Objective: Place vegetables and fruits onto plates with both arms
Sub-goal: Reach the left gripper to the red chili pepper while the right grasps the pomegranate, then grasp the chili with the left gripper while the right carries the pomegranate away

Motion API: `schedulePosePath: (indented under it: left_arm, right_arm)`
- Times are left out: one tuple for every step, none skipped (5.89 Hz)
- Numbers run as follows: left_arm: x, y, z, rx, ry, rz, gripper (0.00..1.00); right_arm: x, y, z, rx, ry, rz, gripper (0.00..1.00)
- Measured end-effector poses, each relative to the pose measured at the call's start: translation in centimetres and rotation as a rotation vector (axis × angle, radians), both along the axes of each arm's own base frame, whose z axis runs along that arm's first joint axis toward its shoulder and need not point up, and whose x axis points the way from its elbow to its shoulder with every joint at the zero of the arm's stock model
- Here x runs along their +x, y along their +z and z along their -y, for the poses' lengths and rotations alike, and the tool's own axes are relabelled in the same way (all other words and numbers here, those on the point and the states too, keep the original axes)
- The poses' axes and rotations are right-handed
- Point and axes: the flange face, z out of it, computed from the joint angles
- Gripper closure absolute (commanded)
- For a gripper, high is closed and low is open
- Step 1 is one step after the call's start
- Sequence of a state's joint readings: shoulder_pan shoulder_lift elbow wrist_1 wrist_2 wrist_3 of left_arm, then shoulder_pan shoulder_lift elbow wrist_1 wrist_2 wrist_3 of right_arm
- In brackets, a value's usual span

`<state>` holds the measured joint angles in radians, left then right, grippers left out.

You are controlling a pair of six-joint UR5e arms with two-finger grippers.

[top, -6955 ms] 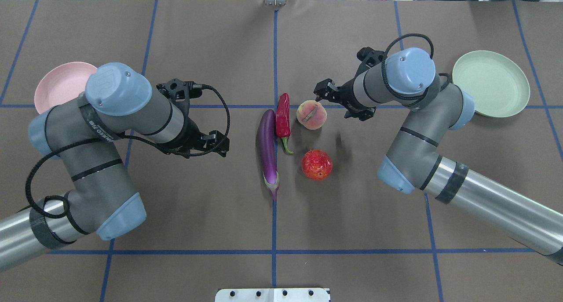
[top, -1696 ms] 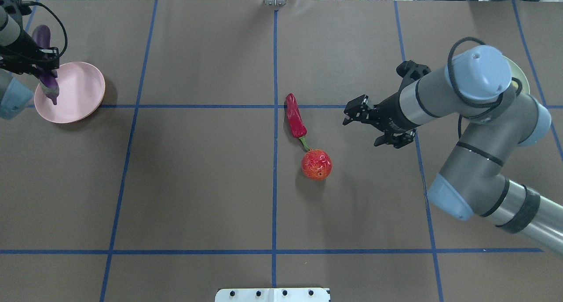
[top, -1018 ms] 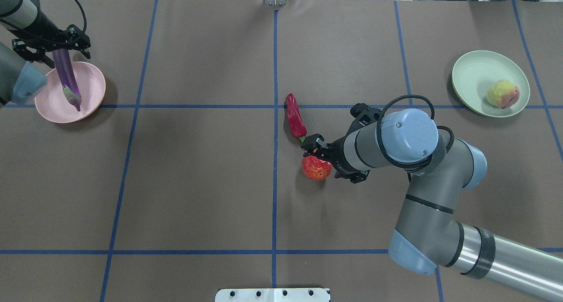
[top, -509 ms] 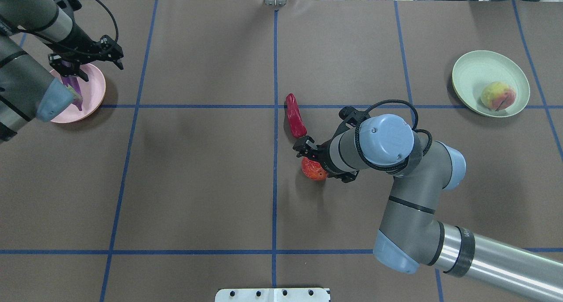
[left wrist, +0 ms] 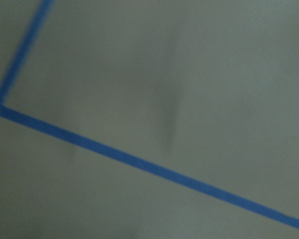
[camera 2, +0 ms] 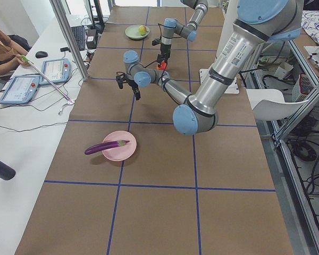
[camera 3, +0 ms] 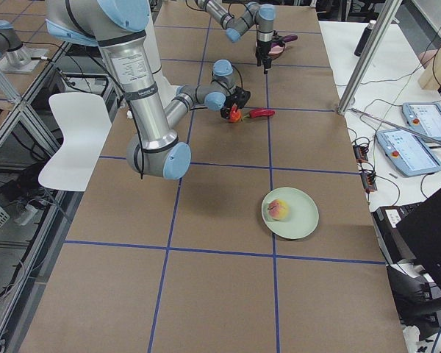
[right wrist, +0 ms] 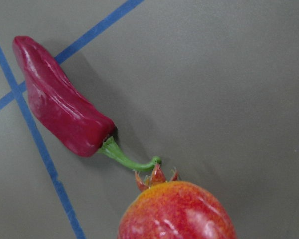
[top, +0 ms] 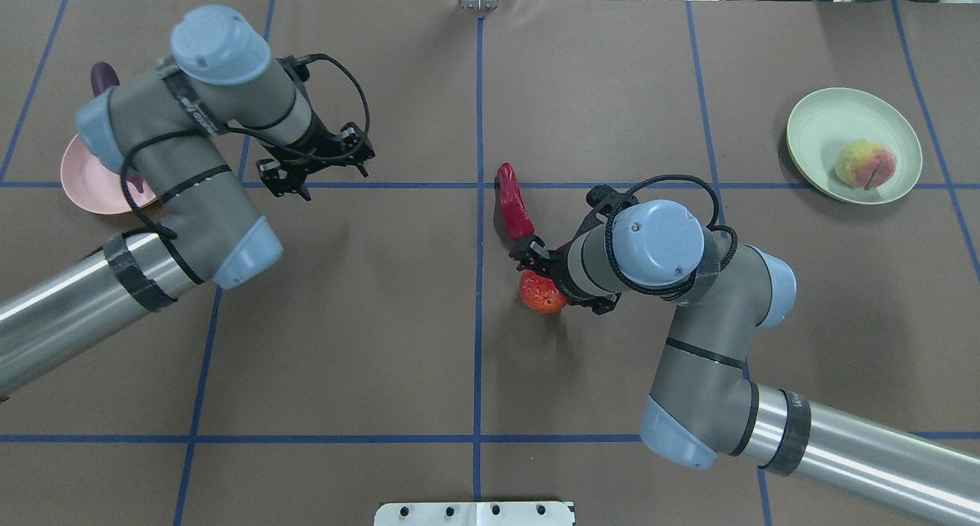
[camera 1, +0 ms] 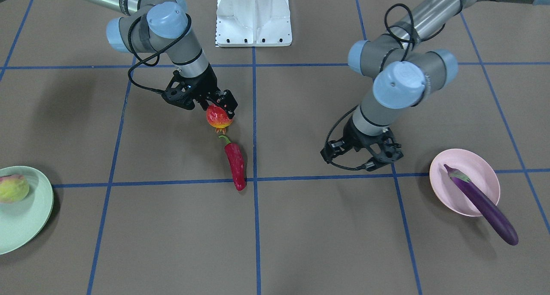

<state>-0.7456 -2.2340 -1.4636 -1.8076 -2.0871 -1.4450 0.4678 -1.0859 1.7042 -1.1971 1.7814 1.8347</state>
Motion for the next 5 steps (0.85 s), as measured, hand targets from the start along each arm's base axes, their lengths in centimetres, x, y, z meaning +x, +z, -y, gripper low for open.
schedulePosePath:
  left_arm:
    - [4.0,-3.1,-1.3,-0.012,0.005,-0.014,0.0]
    - [7.6,-6.1,-1.6,-0.031,0.002,-0.019,0.0]
    - [10.3,-8.5,-1.7,-0.037,0.001,-0.02,0.0]
    - [11.8,-10.0,-1.9,-0.031,0.006,-0.024,0.0]
    - [12.9,-11.2,-1.5,-0.027,0.009,-0.025,0.0]
  right_arm:
    - [-0.2,0.1,0.1,-0.009,0.008,-0.001,1.0]
    - [-0.2,0.0,0.2,-0.025,0.02,0.004,1.0]
    - [0.6,-0.4,0.4,-0.033,0.033,0.019,1.0]
    - [3.0,-0.7,1.4,-0.044,0.043,0.038,1.0]
    - [7.0,0.1,3.6,-0.07,0.046,0.05,1.0]
